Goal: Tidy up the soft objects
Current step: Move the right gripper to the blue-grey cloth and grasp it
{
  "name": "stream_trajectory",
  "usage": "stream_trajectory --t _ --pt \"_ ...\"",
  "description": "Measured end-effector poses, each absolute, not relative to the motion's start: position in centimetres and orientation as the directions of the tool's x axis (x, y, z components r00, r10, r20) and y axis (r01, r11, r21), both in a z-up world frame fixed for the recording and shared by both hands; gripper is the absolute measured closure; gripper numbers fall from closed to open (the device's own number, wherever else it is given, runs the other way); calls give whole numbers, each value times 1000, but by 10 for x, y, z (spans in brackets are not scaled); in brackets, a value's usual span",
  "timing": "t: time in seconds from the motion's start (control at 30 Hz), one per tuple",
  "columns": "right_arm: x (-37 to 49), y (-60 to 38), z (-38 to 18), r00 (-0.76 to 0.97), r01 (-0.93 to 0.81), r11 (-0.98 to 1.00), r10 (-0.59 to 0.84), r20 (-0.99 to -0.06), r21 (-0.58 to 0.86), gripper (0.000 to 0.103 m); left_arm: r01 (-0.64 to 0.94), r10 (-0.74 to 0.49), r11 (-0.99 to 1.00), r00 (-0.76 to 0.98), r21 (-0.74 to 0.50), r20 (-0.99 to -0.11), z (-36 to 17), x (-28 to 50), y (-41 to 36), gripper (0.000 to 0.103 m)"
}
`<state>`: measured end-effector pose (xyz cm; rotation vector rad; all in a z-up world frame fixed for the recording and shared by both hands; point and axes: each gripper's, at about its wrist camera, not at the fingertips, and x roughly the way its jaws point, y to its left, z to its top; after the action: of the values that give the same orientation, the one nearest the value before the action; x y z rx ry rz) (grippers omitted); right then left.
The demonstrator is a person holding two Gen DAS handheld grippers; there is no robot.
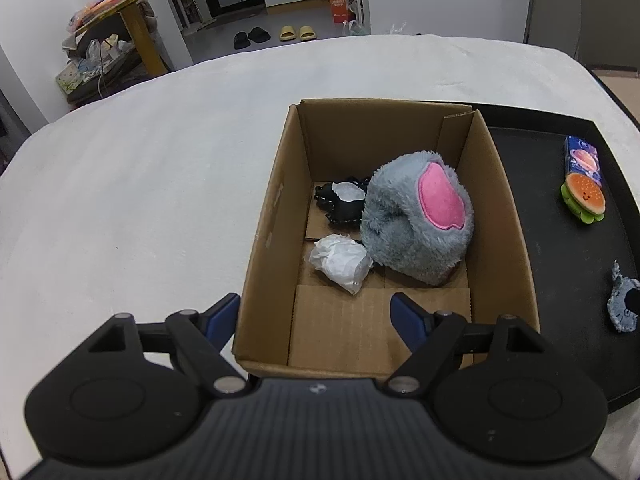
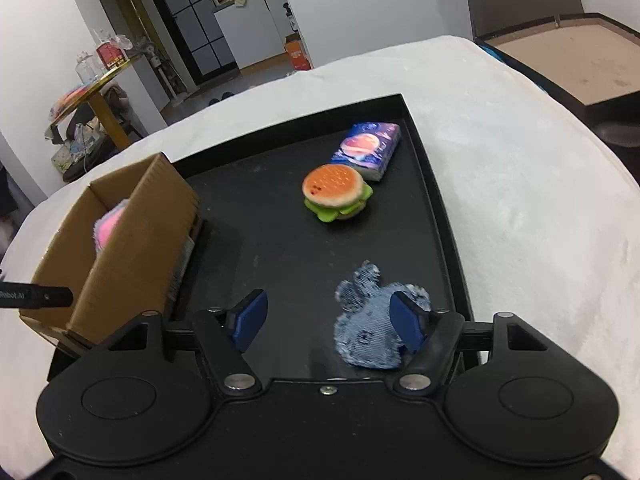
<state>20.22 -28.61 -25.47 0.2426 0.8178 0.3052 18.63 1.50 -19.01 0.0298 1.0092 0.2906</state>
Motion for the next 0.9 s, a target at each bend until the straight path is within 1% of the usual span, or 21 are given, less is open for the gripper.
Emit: stream_trajectory --t 0.23,0.43,0.5,0.7,0.9 --pt "204 -304 -270 634 -113 933 332 -699 340 42 -240 276 954 485 177 -830 -191 189 11 21" --pt "201 -309 -283 621 -108 930 339 -707 350 45 -259 291 948 482 183 -826 -190 190 9 21" --pt "197 -310 -286 620 -102 929 338 -708 355 48 -265 292 947 483 180 -825 -190 189 9 21" --pt "191 -310 -286 633 -96 930 333 -699 355 49 -270 296 946 483 181 -824 -190 188 6 21" --pt "192 -314 -287 646 -66 919 336 -685 389 49 -287 287 945 489 158 -824 -189 186 9 21"
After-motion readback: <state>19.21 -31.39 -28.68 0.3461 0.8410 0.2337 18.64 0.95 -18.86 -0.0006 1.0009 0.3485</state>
